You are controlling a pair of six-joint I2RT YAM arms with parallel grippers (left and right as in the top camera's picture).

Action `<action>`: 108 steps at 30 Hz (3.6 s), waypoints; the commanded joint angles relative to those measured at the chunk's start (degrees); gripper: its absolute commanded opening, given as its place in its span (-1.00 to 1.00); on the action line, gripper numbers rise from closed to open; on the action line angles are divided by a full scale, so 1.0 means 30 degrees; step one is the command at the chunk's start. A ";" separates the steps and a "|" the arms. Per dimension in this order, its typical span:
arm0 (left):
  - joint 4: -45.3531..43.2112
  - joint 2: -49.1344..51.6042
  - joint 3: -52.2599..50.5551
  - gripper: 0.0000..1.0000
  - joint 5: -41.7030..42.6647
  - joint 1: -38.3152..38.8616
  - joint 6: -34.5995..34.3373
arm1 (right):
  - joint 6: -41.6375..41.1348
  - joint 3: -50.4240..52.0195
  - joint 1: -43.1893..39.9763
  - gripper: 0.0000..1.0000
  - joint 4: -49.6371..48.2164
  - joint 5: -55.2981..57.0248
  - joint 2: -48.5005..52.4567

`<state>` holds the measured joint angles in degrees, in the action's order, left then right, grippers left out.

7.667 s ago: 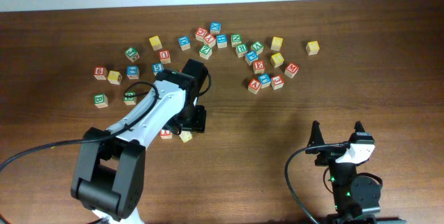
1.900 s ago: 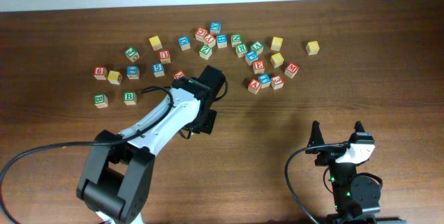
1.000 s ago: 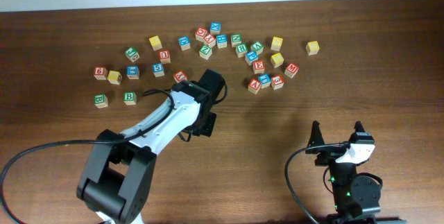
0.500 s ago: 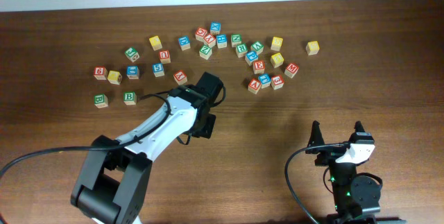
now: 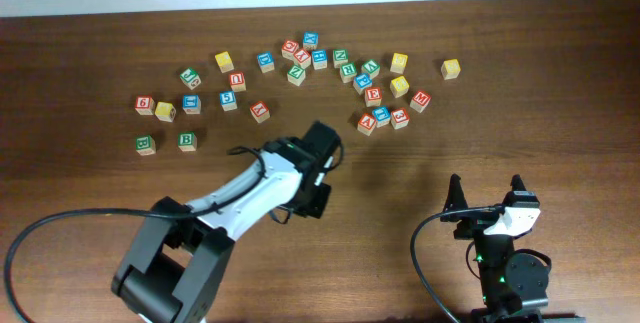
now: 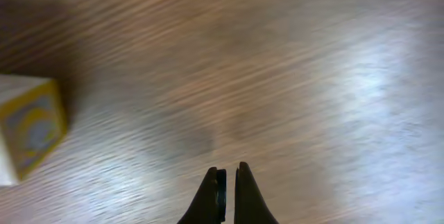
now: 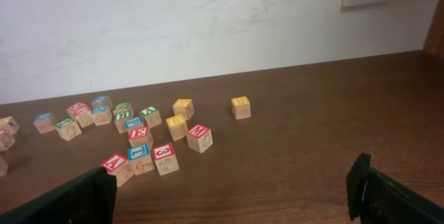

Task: Spell out ICRA

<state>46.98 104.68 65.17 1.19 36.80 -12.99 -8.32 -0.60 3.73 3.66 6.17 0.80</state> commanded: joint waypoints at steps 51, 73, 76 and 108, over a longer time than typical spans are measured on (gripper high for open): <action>0.0022 -0.0168 0.0765 -1.00 -0.2120 -0.2805 0.0240 | 0.0131 0.0095 -0.0160 0.97 0.0153 0.0175 -0.0146; 0.0546 -0.0131 0.1326 -1.00 -0.3490 -0.2827 0.0240 | 0.0131 0.0095 -0.0160 0.97 0.0146 0.0175 -0.0146; 0.0335 -0.0131 0.0962 -1.00 -0.3497 -0.2827 0.0240 | 0.0131 0.0095 -0.0160 0.97 0.0146 0.0175 -0.0146; -0.3177 -0.0182 -0.2157 -1.00 0.0831 -0.2521 0.0750 | 0.0131 0.0095 -0.0160 0.97 0.0146 0.0175 -0.0146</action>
<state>36.80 103.31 58.92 -1.10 28.91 -12.80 -8.32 -0.60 3.73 3.66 6.17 0.80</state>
